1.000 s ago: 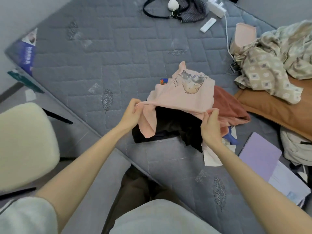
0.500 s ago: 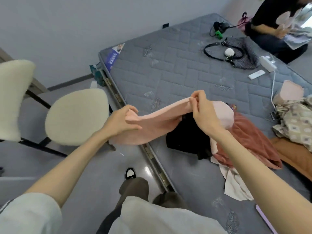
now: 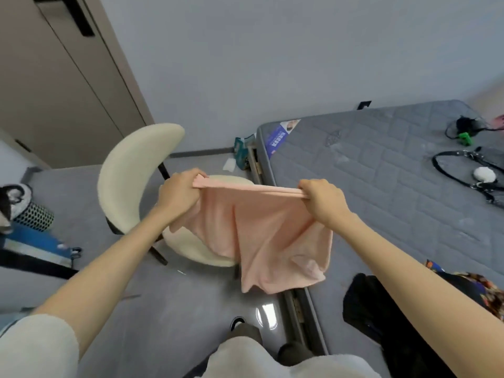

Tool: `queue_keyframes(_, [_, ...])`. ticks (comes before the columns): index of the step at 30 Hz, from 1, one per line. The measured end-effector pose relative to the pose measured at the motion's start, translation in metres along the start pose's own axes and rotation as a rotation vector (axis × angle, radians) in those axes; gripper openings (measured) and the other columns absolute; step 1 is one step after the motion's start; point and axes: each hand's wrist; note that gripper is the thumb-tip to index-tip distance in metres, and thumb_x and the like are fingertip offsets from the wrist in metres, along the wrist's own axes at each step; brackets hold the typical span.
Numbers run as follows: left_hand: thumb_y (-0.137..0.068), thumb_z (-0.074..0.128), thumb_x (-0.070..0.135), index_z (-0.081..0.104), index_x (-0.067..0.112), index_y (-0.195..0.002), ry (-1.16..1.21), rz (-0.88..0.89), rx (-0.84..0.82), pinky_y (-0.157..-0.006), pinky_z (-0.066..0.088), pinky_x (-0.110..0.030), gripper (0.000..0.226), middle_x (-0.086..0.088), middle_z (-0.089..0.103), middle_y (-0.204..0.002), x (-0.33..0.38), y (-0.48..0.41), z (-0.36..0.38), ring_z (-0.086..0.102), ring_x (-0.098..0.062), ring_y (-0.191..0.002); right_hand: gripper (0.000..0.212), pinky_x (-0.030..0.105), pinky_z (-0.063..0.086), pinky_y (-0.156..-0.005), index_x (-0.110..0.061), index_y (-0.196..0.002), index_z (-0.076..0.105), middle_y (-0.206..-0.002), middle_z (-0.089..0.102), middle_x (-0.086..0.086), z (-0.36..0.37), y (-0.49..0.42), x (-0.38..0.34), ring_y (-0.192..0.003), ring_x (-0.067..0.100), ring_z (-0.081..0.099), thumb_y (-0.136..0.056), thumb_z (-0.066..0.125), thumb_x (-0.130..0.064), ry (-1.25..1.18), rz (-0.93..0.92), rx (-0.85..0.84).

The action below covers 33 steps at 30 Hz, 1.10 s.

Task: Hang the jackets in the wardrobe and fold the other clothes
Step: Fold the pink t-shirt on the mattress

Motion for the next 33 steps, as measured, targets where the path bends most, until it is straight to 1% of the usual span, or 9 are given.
queue_keyframes(9, [-0.083, 0.042, 0.007, 0.059, 0.023, -0.118, -0.149, -0.035, 0.069, -0.072, 0.041, -0.037, 0.042, -0.011, 0.067, -0.106, 0.024, -0.104, -0.012, 0.06, -0.037, -0.098, 0.031, 0.033, 0.033, -0.064, -0.018, -0.109, 0.059, -0.103, 0.063, 0.014, -0.022, -0.098, 0.023, -0.093, 0.037, 0.057, -0.084, 0.046, -0.005, -0.127, 0.236, 0.194])
queue_keyframes(15, [-0.086, 0.035, 0.007, 0.051, 0.014, -0.096, -0.141, -0.122, -0.108, -0.073, 0.039, -0.038, 0.02, -0.015, 0.063, -0.106, 0.041, -0.163, 0.037, 0.057, -0.037, -0.101, 0.03, 0.04, 0.042, -0.077, -0.004, -0.109, 0.061, -0.112, 0.057, 0.025, 0.034, -0.117, 0.102, -0.103, 0.043, 0.055, -0.088, 0.04, 0.0, -0.321, 0.488, -0.011])
queue_keyframes(18, [-0.09, 0.031, 0.002, 0.056, 0.009, -0.106, 0.084, -0.242, -0.205, -0.08, 0.045, -0.039, 0.031, -0.019, 0.061, -0.115, 0.074, -0.208, 0.065, 0.057, -0.037, -0.105, 0.023, 0.042, 0.041, -0.079, 0.006, -0.101, 0.058, -0.112, 0.061, 0.029, 0.045, -0.129, 0.149, -0.105, 0.044, 0.055, -0.095, 0.039, -0.006, -0.49, 0.573, -0.023])
queue_keyframes(22, [-0.092, 0.035, 0.005, 0.062, 0.015, -0.101, 0.693, -0.465, -0.303, -0.089, 0.051, -0.042, 0.031, -0.016, 0.064, -0.11, 0.154, -0.264, 0.102, 0.062, -0.029, -0.098, 0.03, 0.037, 0.039, -0.075, 0.0, -0.103, 0.059, -0.113, 0.061, 0.025, 0.028, -0.145, 0.206, -0.106, 0.042, 0.055, -0.101, 0.037, -0.021, -0.647, 0.757, 0.15])
queue_keyframes(25, [-0.094, 0.041, 0.01, 0.058, 0.021, -0.1, 0.746, -0.313, -0.321, -0.059, 0.05, -0.017, 0.021, 0.0, 0.064, -0.086, 0.227, -0.293, 0.129, 0.06, -0.012, -0.068, 0.034, 0.034, 0.04, -0.082, -0.004, -0.111, 0.061, -0.116, 0.063, 0.017, 0.0, -0.162, 0.244, -0.11, 0.035, 0.056, -0.101, 0.034, -0.021, -0.899, 0.991, 0.432])
queue_keyframes(27, [-0.095, 0.041, 0.012, 0.053, 0.023, -0.087, 0.802, -0.213, -0.302, -0.04, 0.041, -0.013, 0.018, 0.007, 0.061, -0.069, 0.275, -0.312, 0.143, 0.055, -0.004, -0.053, 0.034, 0.036, 0.042, -0.09, -0.003, -0.114, 0.059, -0.117, 0.063, 0.015, -0.023, -0.17, 0.271, -0.11, 0.032, 0.056, -0.101, 0.033, -0.022, -1.014, 1.062, 0.626])
queue_keyframes(28, [-0.096, 0.041, 0.013, 0.051, 0.022, -0.088, 0.84, -0.163, -0.307, -0.042, 0.043, -0.014, 0.016, 0.006, 0.059, -0.073, 0.301, -0.322, 0.149, 0.056, -0.006, -0.059, 0.034, 0.035, 0.041, -0.092, -0.003, -0.115, 0.058, -0.117, 0.062, 0.015, -0.036, -0.171, 0.288, -0.109, 0.03, 0.056, -0.101, 0.032, -0.021, -1.03, 1.071, 0.702])
queue_keyframes(30, [-0.095, 0.039, 0.01, 0.046, 0.022, -0.1, 0.835, -0.042, -0.293, -0.065, 0.053, -0.028, 0.015, -0.004, 0.054, -0.097, 0.343, -0.344, 0.162, 0.057, -0.019, -0.087, 0.033, 0.031, 0.041, -0.091, -0.001, -0.116, 0.058, -0.114, 0.062, 0.014, -0.063, -0.167, 0.319, -0.104, 0.024, 0.056, -0.101, 0.033, -0.018, -1.048, 1.065, 0.85])
queue_keyframes(33, [-0.09, 0.032, -0.001, 0.044, 0.017, -0.108, 0.751, 0.179, -0.231, -0.1, 0.044, -0.047, 0.028, -0.012, 0.043, -0.121, 0.388, -0.364, 0.176, 0.049, -0.023, -0.108, 0.029, 0.026, 0.043, -0.085, -0.011, -0.109, 0.061, -0.095, 0.059, -0.002, -0.092, -0.153, 0.355, -0.093, 0.012, 0.052, -0.102, 0.033, -0.018, -1.05, 1.06, 1.05])
Point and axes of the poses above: each hand's wrist, its own y-axis away from the middle knuckle, its own z-axis out of the palm, x = y × z
